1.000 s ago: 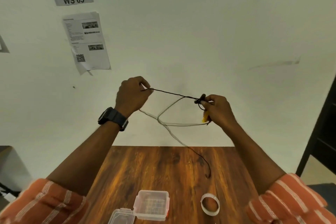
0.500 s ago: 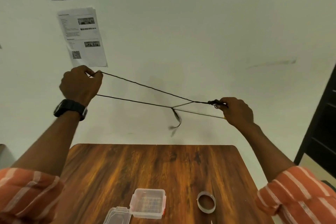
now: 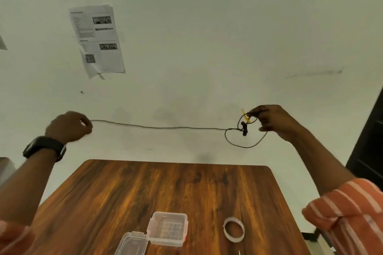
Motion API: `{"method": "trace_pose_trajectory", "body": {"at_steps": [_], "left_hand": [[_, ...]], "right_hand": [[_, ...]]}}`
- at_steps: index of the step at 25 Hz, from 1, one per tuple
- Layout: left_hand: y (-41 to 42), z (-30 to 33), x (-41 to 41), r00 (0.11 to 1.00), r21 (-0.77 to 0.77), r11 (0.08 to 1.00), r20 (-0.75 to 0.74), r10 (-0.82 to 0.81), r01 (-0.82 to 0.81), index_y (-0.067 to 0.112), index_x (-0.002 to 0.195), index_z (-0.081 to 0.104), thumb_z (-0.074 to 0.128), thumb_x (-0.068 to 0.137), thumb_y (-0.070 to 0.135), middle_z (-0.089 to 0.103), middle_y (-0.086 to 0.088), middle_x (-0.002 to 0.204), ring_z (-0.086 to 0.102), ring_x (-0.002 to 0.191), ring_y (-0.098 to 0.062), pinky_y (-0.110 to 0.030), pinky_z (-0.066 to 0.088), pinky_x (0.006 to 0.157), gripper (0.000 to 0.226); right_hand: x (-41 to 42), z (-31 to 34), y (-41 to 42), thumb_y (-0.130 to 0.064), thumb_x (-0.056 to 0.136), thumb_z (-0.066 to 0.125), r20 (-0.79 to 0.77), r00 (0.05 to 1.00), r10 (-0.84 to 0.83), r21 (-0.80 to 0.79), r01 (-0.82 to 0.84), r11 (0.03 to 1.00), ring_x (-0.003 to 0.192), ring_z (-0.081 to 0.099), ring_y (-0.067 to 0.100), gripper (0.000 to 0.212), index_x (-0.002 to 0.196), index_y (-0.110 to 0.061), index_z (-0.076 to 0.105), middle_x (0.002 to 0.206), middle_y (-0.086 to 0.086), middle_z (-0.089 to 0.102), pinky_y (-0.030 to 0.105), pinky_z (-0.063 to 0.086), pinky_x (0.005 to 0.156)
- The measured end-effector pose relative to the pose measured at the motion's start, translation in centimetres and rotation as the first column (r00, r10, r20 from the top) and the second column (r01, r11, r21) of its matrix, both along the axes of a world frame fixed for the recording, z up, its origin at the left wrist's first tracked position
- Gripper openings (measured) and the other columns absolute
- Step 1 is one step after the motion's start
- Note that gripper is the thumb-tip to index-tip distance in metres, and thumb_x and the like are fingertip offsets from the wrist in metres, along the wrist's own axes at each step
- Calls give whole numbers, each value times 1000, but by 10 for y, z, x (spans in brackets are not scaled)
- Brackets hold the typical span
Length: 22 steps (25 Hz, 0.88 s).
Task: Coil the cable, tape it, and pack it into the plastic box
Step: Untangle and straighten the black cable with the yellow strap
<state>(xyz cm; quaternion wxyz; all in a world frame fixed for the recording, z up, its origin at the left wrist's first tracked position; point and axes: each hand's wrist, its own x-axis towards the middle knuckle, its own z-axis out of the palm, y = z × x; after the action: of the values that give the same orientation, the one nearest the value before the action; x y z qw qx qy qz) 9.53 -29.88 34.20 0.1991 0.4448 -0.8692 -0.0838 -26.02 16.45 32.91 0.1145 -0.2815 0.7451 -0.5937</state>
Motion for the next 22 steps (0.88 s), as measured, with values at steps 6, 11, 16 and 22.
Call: {"method": "trace_pose_trajectory", "body": {"at_steps": [6,11,16,22], "left_hand": [[34,-81,5,852,329,921,399,-338,211,17,84,77,65,77,24,72,2,82,66,81,-17,-28,51,68,15],[93,-98,-9,735,447,792,347,-582,416,38,107,63,56,73,48,66,19,108,61,101,-5,-20,48,83,36],[199,-39,-70,625,255,620,-597,-503,742,31,109,69,60,97,26,74,6,106,70,99,-8,-35,53,97,15],[277,7,-110,341,176,487,-899,-274,855,9,96,72,68,92,21,75,-8,81,74,70,-28,-36,61,71,14]], "right_hand": [[41,46,-30,-7,83,40,358,867,347,-327,-232,916,37,26,6,27,75,-9,66,57,-1,44,13,22,34],[83,75,-56,-12,66,46,434,778,455,-389,-294,873,36,29,7,12,69,-12,57,60,4,50,13,24,34],[109,87,-78,-8,80,37,466,730,500,-434,-304,848,36,31,8,13,75,-12,48,58,6,54,16,29,32],[115,87,-78,-8,89,35,478,734,483,-445,-271,853,35,29,8,21,73,-9,49,65,12,61,17,27,29]]}}
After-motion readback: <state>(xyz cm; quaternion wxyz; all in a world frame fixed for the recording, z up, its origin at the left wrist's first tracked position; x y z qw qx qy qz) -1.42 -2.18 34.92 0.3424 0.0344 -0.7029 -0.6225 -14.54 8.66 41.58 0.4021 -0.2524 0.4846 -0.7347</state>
